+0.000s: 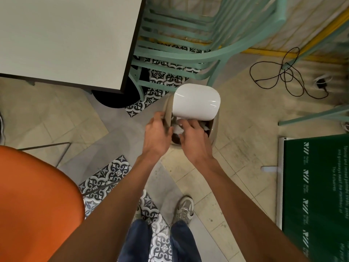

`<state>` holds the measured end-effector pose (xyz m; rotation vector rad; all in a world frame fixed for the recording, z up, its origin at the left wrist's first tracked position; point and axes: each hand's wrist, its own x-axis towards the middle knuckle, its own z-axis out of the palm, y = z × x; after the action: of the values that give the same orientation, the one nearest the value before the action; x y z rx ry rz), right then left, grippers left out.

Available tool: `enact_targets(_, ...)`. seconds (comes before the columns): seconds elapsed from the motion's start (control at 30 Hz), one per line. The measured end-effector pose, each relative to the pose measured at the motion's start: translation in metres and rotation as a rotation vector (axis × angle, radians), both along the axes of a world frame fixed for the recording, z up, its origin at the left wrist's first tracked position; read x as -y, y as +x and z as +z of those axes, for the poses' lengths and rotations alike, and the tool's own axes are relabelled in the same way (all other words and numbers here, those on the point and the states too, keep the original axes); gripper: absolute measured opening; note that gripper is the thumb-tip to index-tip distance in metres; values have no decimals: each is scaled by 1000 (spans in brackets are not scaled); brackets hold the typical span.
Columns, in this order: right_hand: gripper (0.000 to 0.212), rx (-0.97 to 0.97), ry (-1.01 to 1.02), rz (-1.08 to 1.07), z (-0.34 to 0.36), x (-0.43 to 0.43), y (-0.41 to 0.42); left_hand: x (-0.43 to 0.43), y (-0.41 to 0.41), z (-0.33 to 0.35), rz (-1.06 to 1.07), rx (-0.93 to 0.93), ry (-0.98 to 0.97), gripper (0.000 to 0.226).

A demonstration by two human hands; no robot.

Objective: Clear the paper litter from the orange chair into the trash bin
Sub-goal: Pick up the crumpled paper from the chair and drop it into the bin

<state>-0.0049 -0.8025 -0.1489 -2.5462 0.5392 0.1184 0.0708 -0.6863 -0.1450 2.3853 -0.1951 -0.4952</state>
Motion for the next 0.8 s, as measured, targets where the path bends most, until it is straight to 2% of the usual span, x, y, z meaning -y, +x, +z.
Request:
enact_targets(0.07,57,-19,-6,-12,1,-4,3,-1,0,0,-2,-6,-16,49)
enact_targets(0.27,43,56,-57,-27,16,-20,2,-22,-12,13,8,24,-81,35)
enact_targets(0.43,39,91,-93,-37,32,-36,-6,-65,-25,24,51,67,-117,38)
enact_targets(0.63,42,92,-107,-117,47,-70,-7,-151,-39,39,187,119,-158,21)
enact_targets(0.8,37,148,-32,-41,61,-160,-7,-260,-55,55,322,174,-147,18)
